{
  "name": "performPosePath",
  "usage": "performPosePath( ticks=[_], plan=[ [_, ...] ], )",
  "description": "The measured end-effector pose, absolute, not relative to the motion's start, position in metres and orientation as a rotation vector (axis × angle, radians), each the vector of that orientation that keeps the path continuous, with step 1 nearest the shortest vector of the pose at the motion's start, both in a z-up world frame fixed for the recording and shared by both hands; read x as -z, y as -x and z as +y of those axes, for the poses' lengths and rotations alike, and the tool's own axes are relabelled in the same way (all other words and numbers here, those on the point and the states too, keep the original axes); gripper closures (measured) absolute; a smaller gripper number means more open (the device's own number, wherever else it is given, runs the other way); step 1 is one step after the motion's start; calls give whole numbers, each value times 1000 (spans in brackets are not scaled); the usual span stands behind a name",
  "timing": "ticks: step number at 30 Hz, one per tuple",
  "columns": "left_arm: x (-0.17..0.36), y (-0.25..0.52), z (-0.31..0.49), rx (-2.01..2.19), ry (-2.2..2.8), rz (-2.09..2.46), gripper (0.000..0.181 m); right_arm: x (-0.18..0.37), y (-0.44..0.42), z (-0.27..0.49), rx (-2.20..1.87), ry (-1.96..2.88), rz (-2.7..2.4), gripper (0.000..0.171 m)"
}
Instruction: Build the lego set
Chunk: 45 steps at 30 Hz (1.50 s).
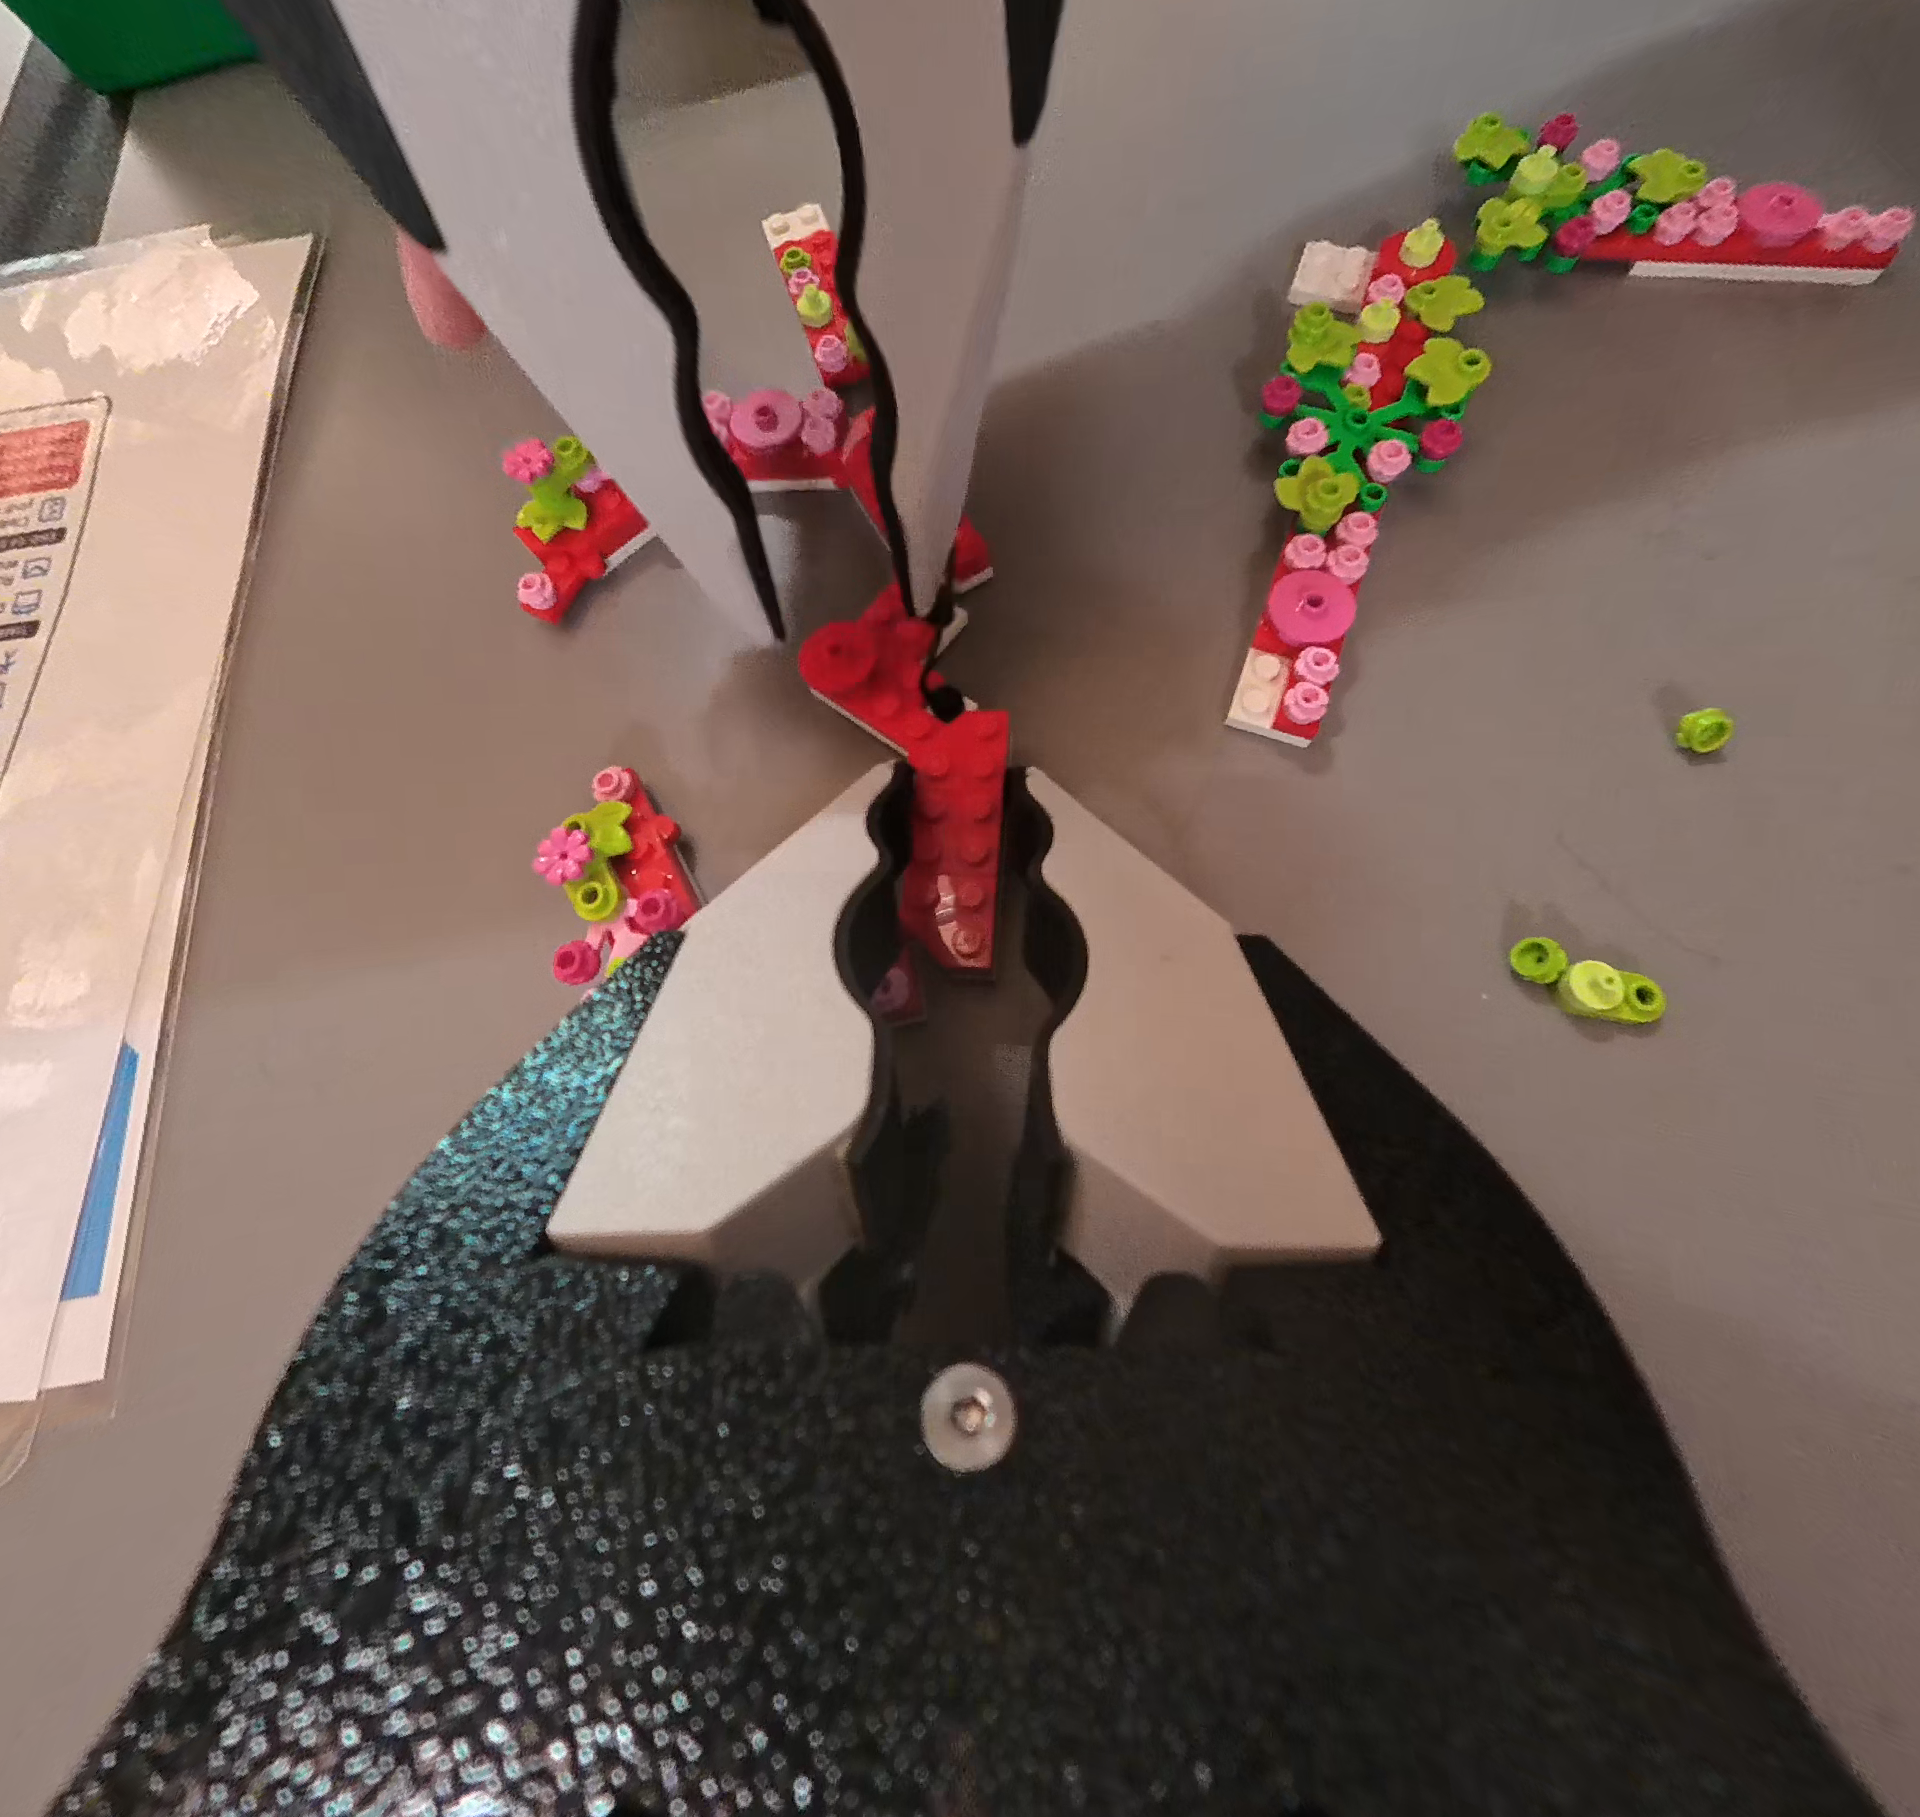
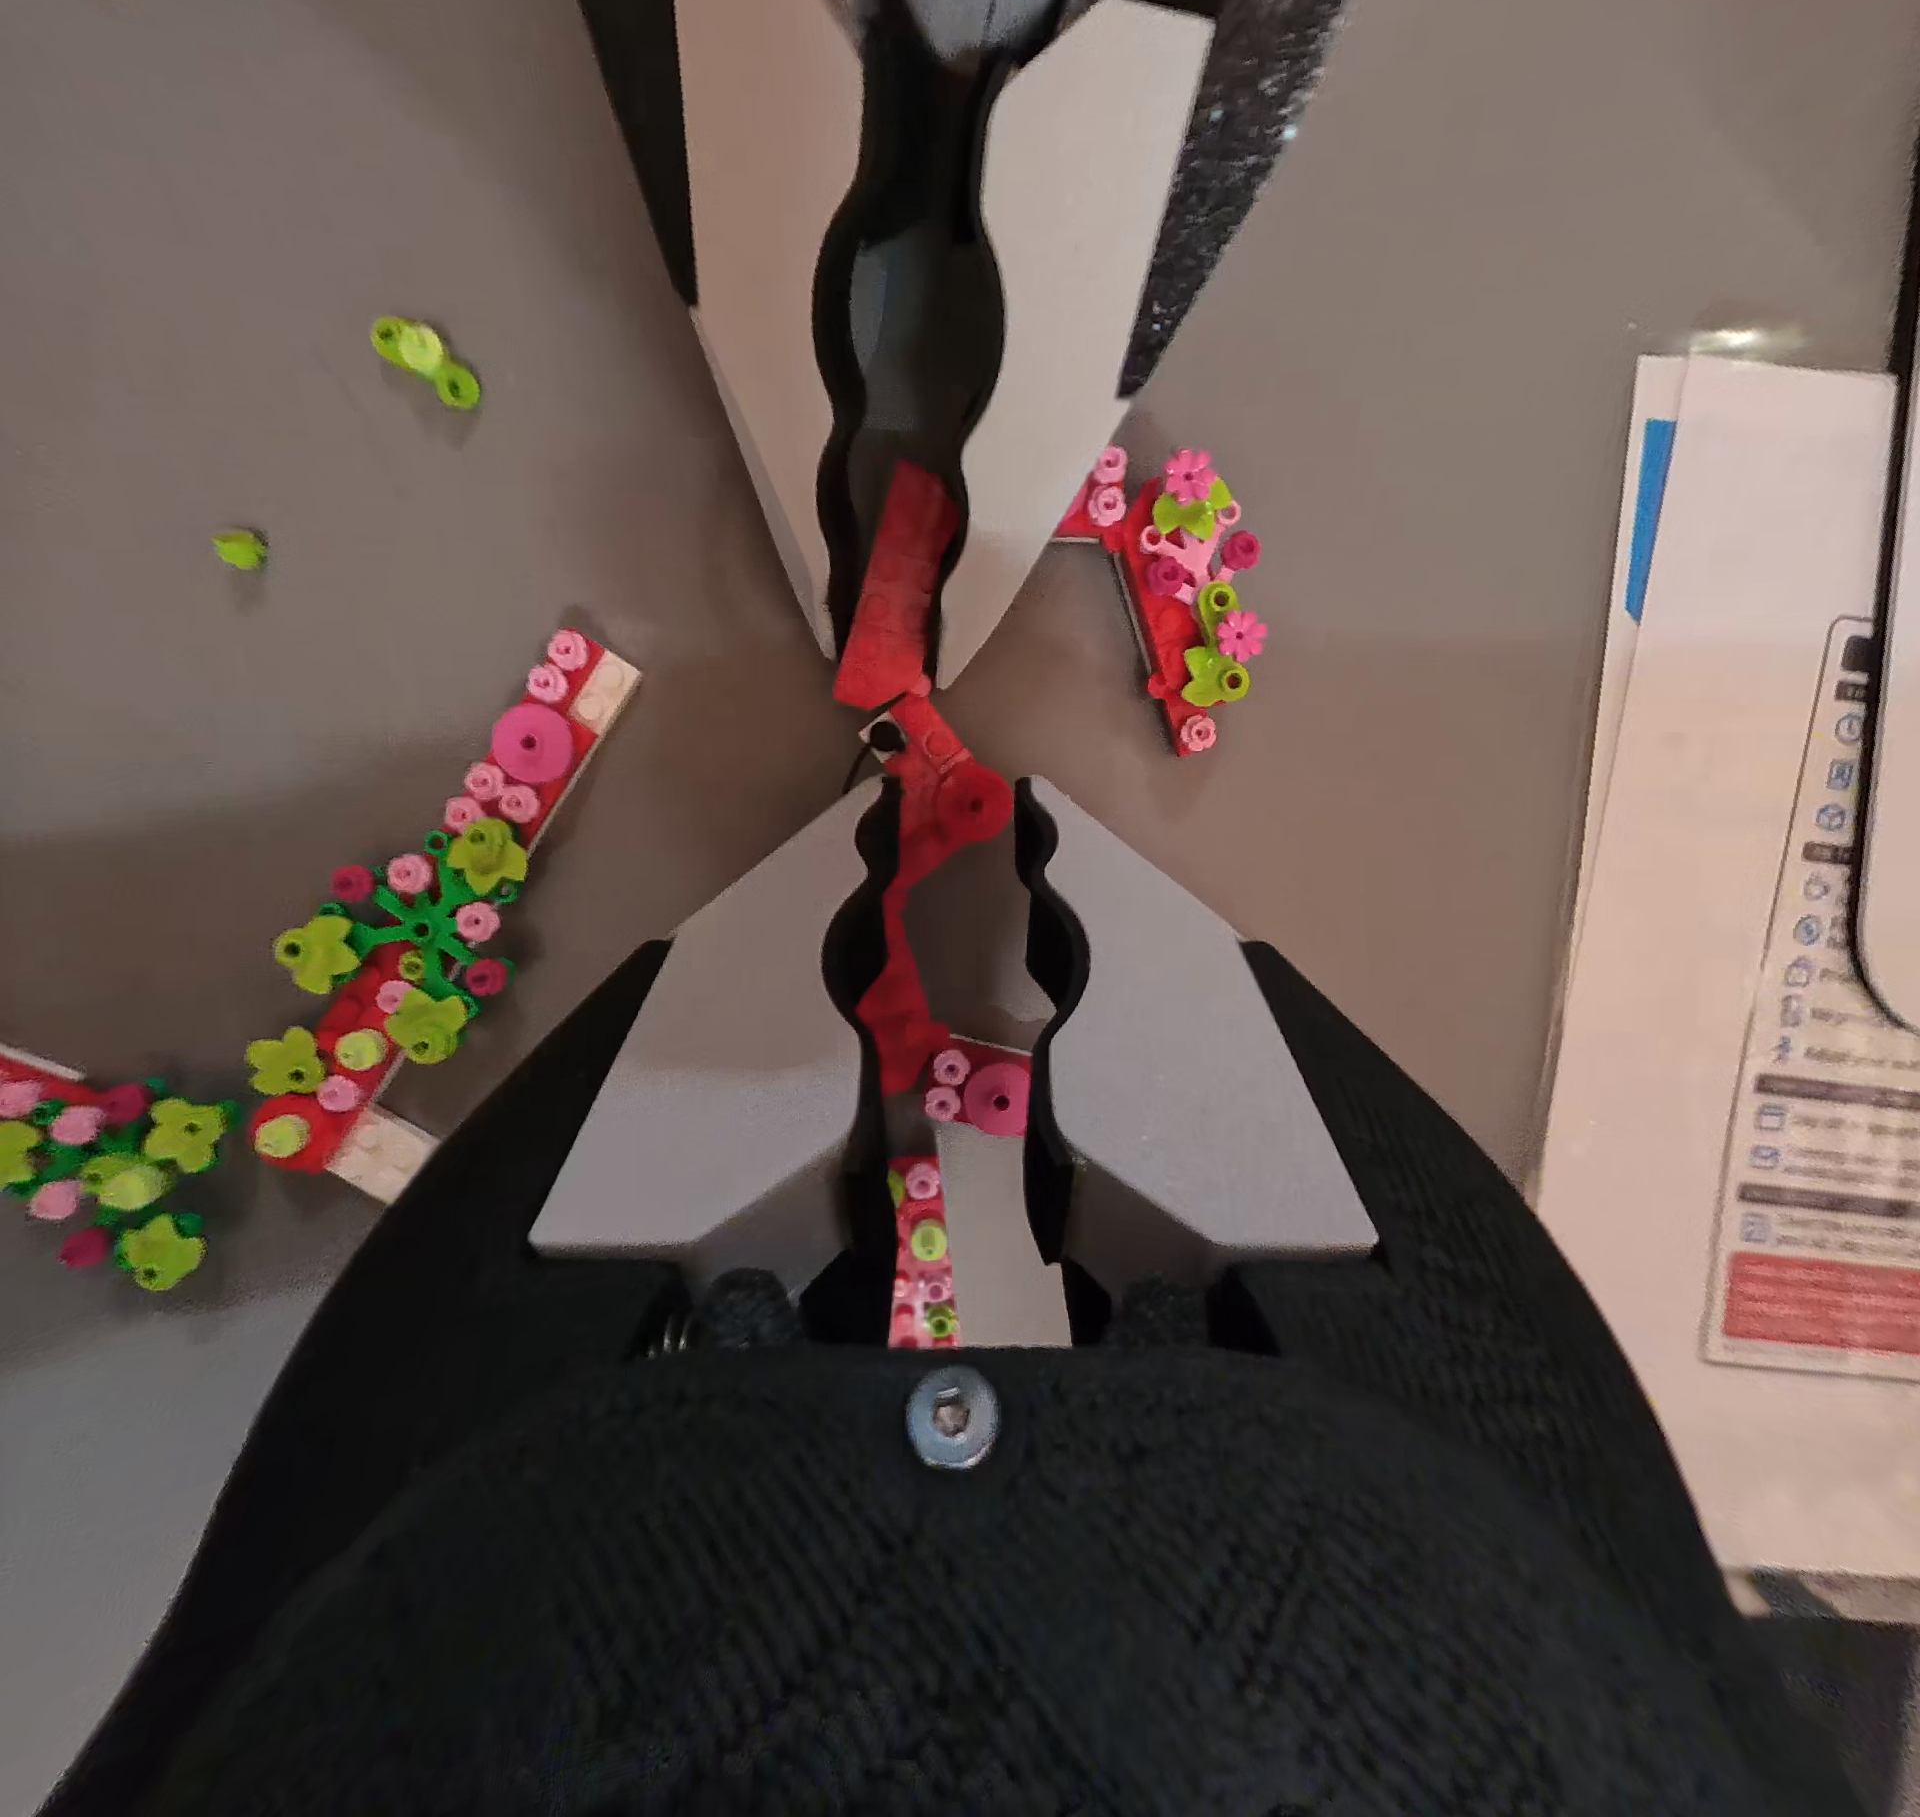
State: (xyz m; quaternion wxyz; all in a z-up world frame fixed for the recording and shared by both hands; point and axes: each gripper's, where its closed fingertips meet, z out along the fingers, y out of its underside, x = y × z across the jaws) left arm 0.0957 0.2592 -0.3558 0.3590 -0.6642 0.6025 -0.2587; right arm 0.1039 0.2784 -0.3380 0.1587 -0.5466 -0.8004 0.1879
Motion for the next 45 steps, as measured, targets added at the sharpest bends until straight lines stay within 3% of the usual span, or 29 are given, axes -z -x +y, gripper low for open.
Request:
performPosePath(
  ticks=[11,29,38,45],
  plan=[
    [355,-96,259,678,1713,1547,165,336,-101,283,-848,1795,-2085,151],
    [355,-95,259,691,1717,1540,165,350,-104,282,-731,1733,-2211,170],
    [355,-96,259,692,1717,1540,165,349,-106,297,-684,1763,-2173,170],
    [355,-95,259,692,1718,1540,165,352,-112,315,-593,1796,-2086,158]
  ],
)
